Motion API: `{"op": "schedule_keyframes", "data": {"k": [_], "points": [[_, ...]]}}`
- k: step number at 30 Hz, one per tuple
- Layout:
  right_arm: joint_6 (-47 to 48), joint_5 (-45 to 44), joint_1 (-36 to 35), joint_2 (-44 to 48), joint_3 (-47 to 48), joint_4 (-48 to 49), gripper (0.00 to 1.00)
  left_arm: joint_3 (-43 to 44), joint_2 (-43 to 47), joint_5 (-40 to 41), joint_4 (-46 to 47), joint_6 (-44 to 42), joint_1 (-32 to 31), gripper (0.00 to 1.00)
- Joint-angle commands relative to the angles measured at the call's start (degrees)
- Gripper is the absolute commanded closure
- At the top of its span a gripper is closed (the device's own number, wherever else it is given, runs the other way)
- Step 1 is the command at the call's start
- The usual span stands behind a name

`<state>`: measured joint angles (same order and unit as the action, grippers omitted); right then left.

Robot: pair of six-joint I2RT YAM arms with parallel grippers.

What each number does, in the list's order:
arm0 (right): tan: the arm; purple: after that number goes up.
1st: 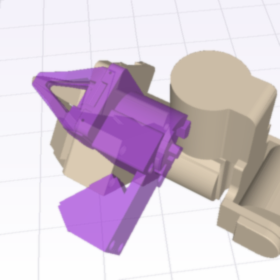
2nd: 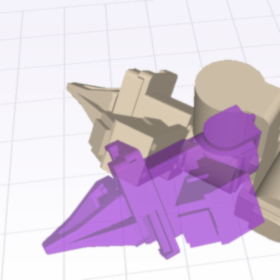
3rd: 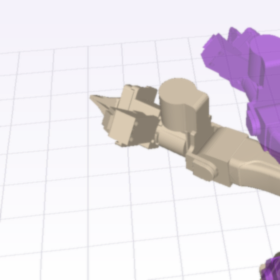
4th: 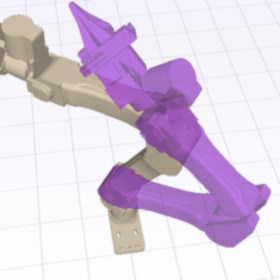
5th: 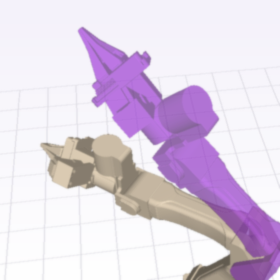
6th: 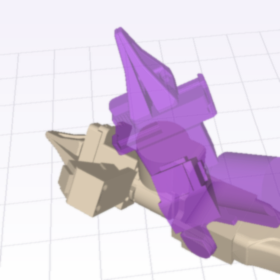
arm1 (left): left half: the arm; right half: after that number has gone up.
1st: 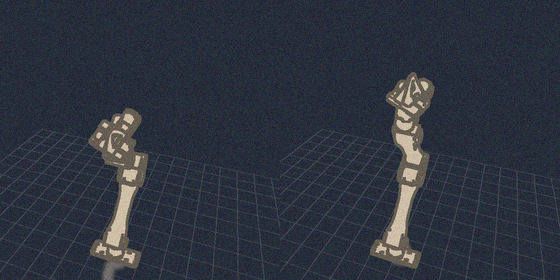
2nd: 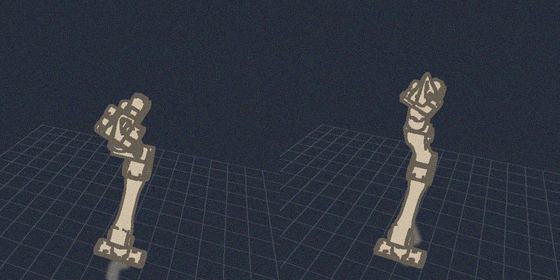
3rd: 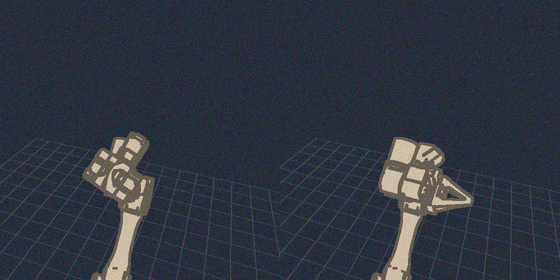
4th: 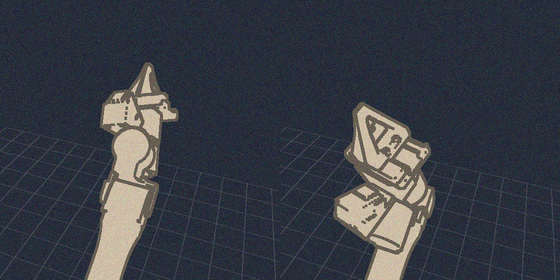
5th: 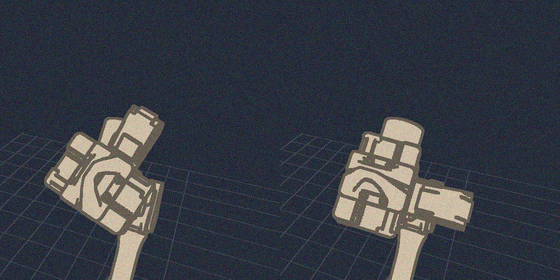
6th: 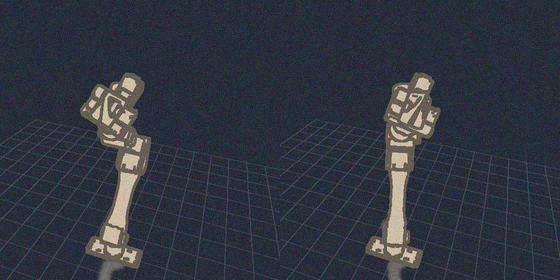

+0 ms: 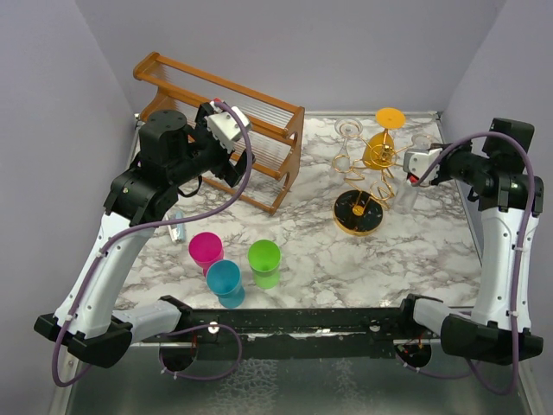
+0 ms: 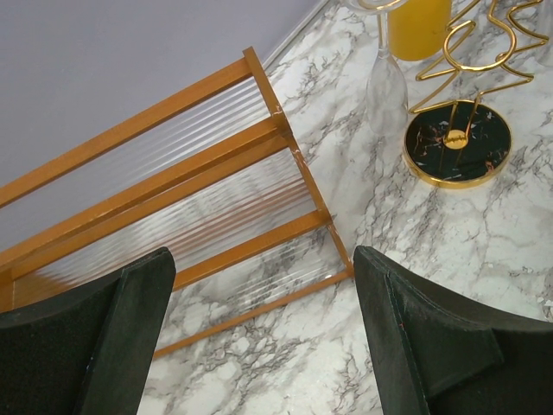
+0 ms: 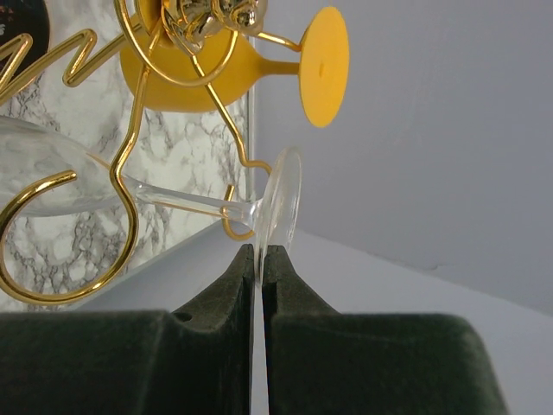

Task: Place the wine glass upside down on the wine glass rack

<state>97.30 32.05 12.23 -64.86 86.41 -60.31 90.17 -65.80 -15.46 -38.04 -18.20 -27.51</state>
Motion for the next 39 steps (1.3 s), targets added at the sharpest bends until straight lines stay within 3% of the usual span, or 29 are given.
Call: {"op": "schedule_keyframes", "data": {"k": [1, 28, 39], "points": [[3.6, 6.3, 0.3, -0.5, 2.4, -0.8, 0.98, 0.4, 0.3, -1.8, 0.6, -0.4, 0.3, 0.13], [5.6, 6.0, 0.3, -3.1, -2.6, 9.2, 0.96, 0.5, -0.1, -2.7, 0.6, -0.4, 0.9, 0.13], [3.1, -0.6, 0.3, -2.8, -4.3, 13.8, 0.96, 0.4, -0.3, -2.7, 0.5, -0.6, 1.0, 0.13]]}}
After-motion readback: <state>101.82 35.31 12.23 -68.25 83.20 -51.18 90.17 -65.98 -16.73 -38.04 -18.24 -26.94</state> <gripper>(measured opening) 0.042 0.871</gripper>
